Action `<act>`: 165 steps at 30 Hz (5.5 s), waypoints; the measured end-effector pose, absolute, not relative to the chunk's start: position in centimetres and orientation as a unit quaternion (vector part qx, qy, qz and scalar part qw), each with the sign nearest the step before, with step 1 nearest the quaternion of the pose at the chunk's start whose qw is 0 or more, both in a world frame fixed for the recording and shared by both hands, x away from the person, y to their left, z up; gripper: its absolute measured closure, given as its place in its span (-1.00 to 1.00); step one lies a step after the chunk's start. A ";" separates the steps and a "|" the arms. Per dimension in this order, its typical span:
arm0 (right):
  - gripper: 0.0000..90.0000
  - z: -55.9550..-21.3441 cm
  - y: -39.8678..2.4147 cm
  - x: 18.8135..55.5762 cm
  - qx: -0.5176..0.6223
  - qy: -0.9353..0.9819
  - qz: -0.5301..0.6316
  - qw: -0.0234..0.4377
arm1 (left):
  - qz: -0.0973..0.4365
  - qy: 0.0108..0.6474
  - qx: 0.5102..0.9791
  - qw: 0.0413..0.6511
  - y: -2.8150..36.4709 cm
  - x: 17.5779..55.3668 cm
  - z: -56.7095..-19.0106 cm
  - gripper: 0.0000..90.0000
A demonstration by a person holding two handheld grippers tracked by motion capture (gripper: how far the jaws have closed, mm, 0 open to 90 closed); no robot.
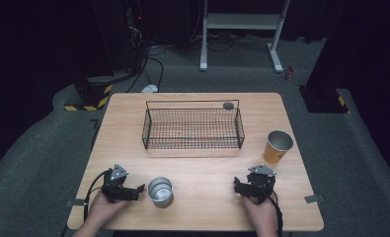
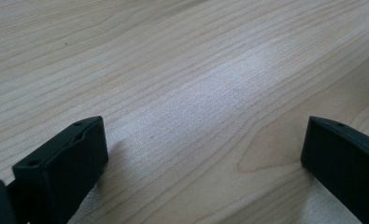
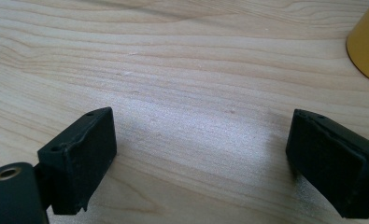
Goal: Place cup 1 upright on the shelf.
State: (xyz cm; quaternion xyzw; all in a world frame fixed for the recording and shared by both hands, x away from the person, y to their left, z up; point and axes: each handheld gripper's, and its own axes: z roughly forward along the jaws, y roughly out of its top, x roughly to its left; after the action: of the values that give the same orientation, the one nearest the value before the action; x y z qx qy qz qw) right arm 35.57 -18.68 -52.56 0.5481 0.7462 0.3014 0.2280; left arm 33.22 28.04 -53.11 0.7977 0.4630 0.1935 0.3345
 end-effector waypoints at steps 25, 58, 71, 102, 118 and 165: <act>-0.81 -52.6 -18.8 35.5 0.542 0.751 0.303 0.226 | 0.194 0.463 0.797 0.335 28.0 33.2 -53.1 -0.98; -0.53 -51.3 -20.9 34.4 0.533 0.727 0.359 0.243 | 0.202 0.477 0.790 0.329 28.0 33.2 -53.1 -0.99; -0.54 -50.6 -23.1 34.1 0.541 0.710 0.362 0.267 | 0.212 0.494 0.779 0.324 28.9 33.7 -53.1 -0.99; -0.75 -49.7 -25.9 35.4 0.547 0.687 0.344 0.332 | 0.216 0.511 0.769 0.319 29.9 33.9 -53.1 -0.99; -0.80 -49.0 -27.4 37.9 0.553 0.668 0.358 0.346 | 0.215 0.507 0.770 0.321 29.9 34.1 -53.1 -1.00; -0.71 -47.2 -27.2 41.1 0.533 0.662 0.408 0.334 | 0.217 0.508 0.770 0.321 29.9 33.8 -53.1 -0.97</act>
State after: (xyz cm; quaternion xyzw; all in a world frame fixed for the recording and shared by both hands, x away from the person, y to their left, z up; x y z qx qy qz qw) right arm 41.14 -27.16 -47.16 0.5327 0.6617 0.4083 0.3341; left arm 33.78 29.88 -53.14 0.7695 0.5075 0.2171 0.3211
